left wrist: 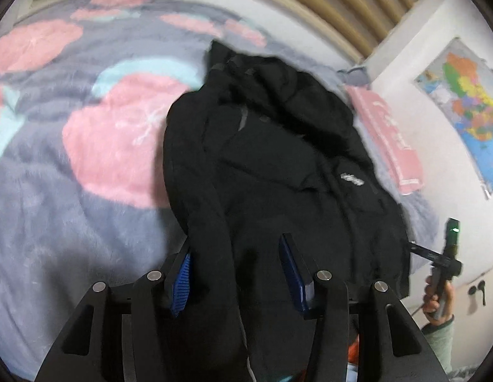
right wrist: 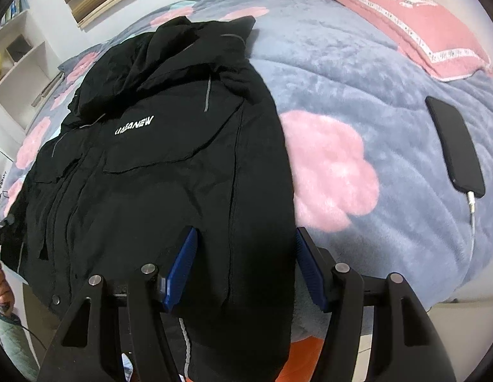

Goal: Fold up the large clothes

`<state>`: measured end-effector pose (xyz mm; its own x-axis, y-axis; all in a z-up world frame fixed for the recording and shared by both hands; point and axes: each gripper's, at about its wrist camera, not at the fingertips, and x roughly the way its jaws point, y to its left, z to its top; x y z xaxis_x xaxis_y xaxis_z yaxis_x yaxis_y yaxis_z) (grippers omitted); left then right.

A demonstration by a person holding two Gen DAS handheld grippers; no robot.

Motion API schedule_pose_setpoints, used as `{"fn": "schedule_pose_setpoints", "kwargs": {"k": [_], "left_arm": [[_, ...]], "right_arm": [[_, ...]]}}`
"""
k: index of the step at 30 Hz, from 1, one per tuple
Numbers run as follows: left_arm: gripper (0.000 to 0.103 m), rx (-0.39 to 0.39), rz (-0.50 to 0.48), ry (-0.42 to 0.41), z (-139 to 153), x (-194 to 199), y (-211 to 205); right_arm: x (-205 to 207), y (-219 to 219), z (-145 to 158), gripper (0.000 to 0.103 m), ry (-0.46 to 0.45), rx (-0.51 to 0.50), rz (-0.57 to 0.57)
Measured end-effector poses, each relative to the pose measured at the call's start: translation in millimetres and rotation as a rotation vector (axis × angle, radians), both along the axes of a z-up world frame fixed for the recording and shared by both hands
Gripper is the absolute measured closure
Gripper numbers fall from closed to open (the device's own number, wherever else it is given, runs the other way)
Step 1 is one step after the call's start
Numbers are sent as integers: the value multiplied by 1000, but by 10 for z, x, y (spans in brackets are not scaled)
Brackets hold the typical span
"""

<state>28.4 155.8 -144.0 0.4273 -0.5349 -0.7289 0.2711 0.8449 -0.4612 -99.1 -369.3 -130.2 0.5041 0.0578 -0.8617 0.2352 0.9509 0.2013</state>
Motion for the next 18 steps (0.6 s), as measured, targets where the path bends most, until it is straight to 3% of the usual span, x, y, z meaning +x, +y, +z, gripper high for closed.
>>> {"fn": "schedule_pose_setpoints", "kwargs": {"k": [2,4,7,10,15,18], "left_arm": [[52,28,25,37,-140,56,-16],[61,8,30,33,-162,48,-11],[67,-72,-8,-30,21,-52,-5],[67,-193,-50,-76,191,-101,25],[67,-156,-46,-16,-31,-103,-75],[64,-89,-27,-13,-133,-237,-62]], "right_arm": [[-4,45,-5,43,0,-9,13],[-23,151,61,64,-10,-23,47],[-69,303,232,64,-58,-40,90],[-80,296,294,64,-104,110,129],[-100,275,23,60,-30,165,117],[-254,319,-99,55,11,130,127]]}}
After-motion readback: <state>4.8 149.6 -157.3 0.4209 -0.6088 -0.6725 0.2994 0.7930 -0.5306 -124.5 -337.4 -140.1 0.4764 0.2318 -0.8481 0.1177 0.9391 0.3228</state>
